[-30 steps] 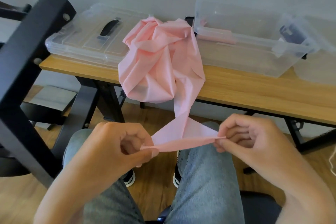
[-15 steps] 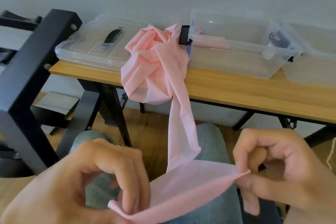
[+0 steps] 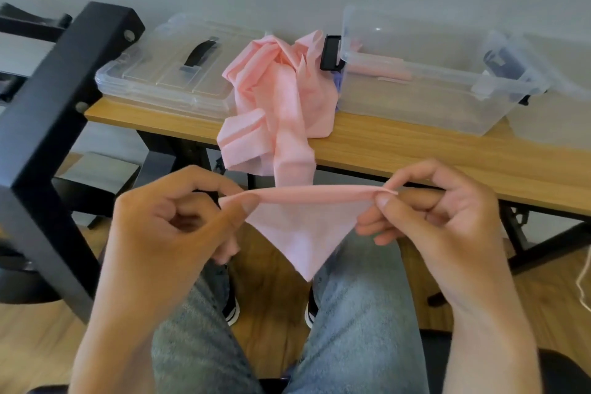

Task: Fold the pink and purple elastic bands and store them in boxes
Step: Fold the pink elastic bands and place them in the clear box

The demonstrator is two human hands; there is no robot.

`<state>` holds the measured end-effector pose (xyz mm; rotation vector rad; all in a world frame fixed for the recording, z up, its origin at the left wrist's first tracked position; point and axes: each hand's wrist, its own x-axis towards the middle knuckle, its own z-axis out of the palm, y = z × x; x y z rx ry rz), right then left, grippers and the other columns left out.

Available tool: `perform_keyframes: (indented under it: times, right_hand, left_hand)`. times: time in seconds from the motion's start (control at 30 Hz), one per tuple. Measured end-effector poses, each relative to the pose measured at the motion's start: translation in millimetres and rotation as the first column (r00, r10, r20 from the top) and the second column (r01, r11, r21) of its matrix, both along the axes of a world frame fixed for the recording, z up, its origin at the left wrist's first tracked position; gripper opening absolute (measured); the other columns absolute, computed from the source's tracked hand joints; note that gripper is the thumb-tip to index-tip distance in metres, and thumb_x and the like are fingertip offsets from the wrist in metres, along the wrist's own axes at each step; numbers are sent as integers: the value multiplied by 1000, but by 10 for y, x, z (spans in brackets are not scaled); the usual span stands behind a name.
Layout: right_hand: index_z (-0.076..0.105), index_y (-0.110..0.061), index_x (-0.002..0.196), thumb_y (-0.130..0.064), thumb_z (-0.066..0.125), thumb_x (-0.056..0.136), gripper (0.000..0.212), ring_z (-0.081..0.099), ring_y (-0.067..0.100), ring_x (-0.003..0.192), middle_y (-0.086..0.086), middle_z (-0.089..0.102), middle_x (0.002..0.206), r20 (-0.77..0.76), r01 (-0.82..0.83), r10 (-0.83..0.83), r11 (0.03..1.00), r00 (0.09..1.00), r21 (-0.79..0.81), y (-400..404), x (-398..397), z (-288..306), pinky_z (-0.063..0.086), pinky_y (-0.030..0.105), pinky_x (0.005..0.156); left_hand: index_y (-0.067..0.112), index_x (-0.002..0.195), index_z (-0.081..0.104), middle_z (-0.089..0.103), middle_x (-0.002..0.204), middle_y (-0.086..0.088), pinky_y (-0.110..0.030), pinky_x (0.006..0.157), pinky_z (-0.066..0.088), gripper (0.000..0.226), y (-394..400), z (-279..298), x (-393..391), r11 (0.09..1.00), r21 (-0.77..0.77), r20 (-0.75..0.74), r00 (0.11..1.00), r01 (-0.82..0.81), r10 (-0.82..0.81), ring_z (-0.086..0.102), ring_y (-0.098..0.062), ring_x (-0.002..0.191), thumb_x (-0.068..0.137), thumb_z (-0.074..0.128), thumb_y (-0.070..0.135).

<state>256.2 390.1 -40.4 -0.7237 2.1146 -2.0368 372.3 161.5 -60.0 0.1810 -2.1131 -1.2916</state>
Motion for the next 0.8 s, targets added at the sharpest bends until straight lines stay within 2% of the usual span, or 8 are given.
perform_keyframes:
  times: [0.07, 0.13, 0.3, 0.4, 0.53, 0.63, 0.7, 0.8]
  right_hand:
    - [66, -7, 92, -14, 69, 83, 12, 79, 27, 72, 11, 79, 76, 1, 19, -19, 999, 1000, -33, -46, -22, -37, 62, 28, 61]
    - [66, -5, 92, -12, 70, 82, 12, 80, 26, 81, 10, 80, 83, 2, 28, -28, 997, 1000, -68, -68, -41, -54, 62, 26, 66]
    - [68, -5, 90, -25, 69, 84, 21, 80, 26, 84, 5, 81, 88, -6, 13, -14, 994, 1000, -106, -107, -87, -54, 63, 27, 69]
    - [70, -8, 94, -19, 72, 84, 16, 80, 23, 81, 4, 81, 86, -21, 76, -78, 995, 997, -68, -130, -113, -88, 63, 26, 67]
    - [69, -21, 120, -23, 75, 82, 38, 79, 14, 86, -5, 81, 91, -6, 117, -117, 993, 993, 16, -123, -122, -92, 62, 23, 74]
    - [71, -29, 122, -22, 76, 85, 38, 77, 5, 84, -18, 79, 93, -46, 123, -116, 974, 992, 193, -97, -150, -131, 59, 17, 79]
    - [75, -31, 113, -17, 77, 87, 30, 75, -2, 81, -24, 78, 92, -109, 137, -109, 948, 988, 289, -86, -170, -164, 57, 12, 78]
    - [78, -31, 103, -16, 77, 89, 20, 75, -2, 79, -22, 78, 88, -178, 158, -100, 924, 979, 348, -101, -170, -177, 58, 14, 75]
  left_hand:
    - [15, 89, 75, 76, 68, 8, -26, 56, 61, 13, 4, -18, -20, 995, 100, -24, 1000, 20, -18, 73, -15, 56, 78, 80, 17]
    - [12, 90, 75, 79, 78, 6, -23, 62, 62, 18, 16, -20, -48, 989, 149, -51, 999, 18, -10, 77, -17, 67, 74, 82, 12]
    - [18, 86, 77, 79, 81, 4, -26, 64, 63, 8, 23, -34, -116, 958, 287, -116, 993, 6, 28, 78, -19, 72, 78, 78, 20]
    - [18, 90, 74, 79, 81, 8, -21, 65, 62, 18, 23, -31, -143, 964, 263, -93, 994, -32, 58, 78, -15, 72, 73, 80, 18]
    - [23, 116, 70, 79, 89, 16, -17, 70, 61, 45, -4, -14, -130, 966, 257, -31, 999, -28, 37, 77, -7, 79, 72, 79, 16]
    - [27, 112, 72, 76, 93, 26, -9, 68, 56, 40, -52, -5, -110, 993, 112, 74, 997, -37, 28, 75, 2, 79, 73, 77, 22]
    - [31, 104, 75, 75, 90, 30, -5, 67, 53, 31, -68, 0, -105, 998, 44, 145, 989, -40, 33, 73, 6, 78, 73, 77, 25]
    - [32, 98, 78, 75, 86, 29, -5, 67, 53, 23, -73, 11, -105, 998, -47, 189, 981, -40, 48, 73, 6, 77, 75, 77, 29]
